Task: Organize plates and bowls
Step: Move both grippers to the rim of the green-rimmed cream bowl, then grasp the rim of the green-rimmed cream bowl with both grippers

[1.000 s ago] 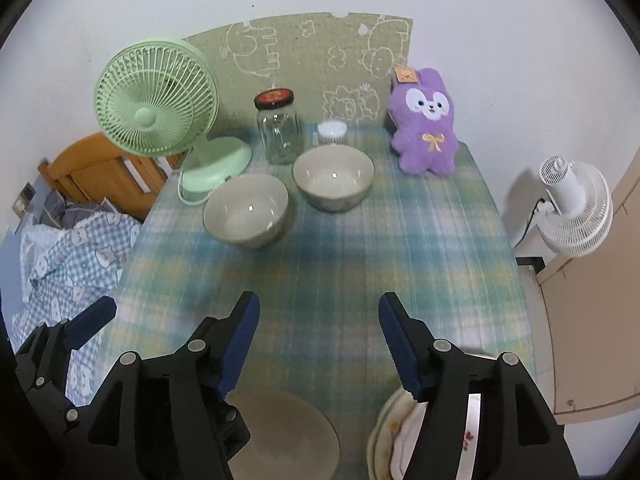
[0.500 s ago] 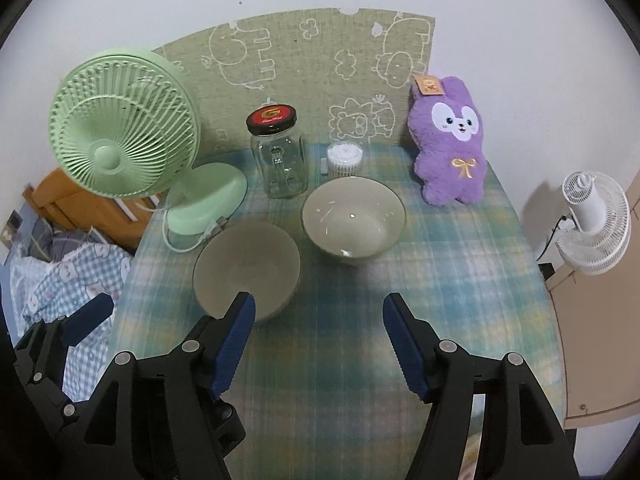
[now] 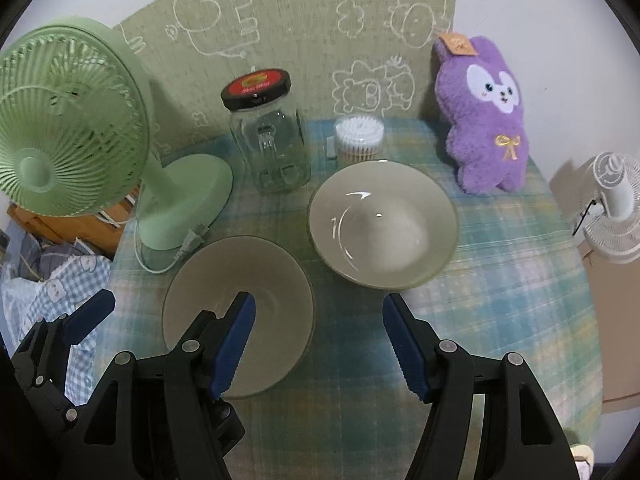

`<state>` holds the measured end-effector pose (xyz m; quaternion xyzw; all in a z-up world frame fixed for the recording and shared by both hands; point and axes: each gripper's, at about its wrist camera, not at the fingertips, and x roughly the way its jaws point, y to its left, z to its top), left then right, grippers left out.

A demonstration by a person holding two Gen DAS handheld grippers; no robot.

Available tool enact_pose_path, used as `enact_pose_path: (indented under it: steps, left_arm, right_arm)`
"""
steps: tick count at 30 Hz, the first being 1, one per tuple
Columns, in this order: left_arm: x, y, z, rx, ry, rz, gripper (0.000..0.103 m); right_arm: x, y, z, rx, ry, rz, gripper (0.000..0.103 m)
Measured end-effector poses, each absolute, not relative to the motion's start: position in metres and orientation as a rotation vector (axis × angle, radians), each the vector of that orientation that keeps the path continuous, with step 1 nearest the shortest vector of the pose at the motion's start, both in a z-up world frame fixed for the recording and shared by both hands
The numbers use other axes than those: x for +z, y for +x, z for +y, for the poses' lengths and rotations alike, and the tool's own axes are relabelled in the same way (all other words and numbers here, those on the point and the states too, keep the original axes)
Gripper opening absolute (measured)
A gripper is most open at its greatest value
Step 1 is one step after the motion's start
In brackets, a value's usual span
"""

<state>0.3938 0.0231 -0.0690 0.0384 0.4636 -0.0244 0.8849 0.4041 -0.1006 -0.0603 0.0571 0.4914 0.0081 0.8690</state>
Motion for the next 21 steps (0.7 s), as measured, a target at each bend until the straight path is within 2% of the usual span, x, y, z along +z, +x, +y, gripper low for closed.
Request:
enact_pose_path:
  steps: [4, 10, 14, 15, 16, 19, 21]
  left_arm:
    - [-0.082, 0.403, 0.025, -0.054, 0.098, 0.979, 0.085]
    - [-0.103, 0.409, 0.026, -0.073, 0.101, 0.997, 0.079]
    - [-0.113, 0.415, 0.027, -0.098, 0.074, 1.035, 0.07]
    - [-0.115, 0.417, 0.028, -0.103, 0.062, 1.047, 0.065]
    - [-0.117, 0.419, 0.029, -0.11, 0.053, 1.06, 0.06]
    - [-0.121, 0.421, 0.033, -0.134, 0.022, 1.079, 0.055]
    - [-0.121, 0.422, 0.033, -0.144, 0.012, 1.085, 0.047]
  right_arm:
    - [-0.075, 0.415, -0.096, 0.013, 0.133, 1.053, 0.069]
    - [-0.096, 0.427, -0.088, 0.012, 0.143, 1.097, 0.062]
    - [-0.107, 0.434, -0.082, 0.031, 0.141, 1.12, 0.049]
    - [-0.109, 0.435, -0.081, 0.038, 0.146, 1.119, 0.047]
    - [-0.111, 0.437, -0.079, 0.045, 0.146, 1.122, 0.046]
    - [-0.114, 0.439, -0.075, 0.053, 0.132, 1.122, 0.046]
    - [-0.115, 0.44, -0.073, 0.054, 0.124, 1.12, 0.045]
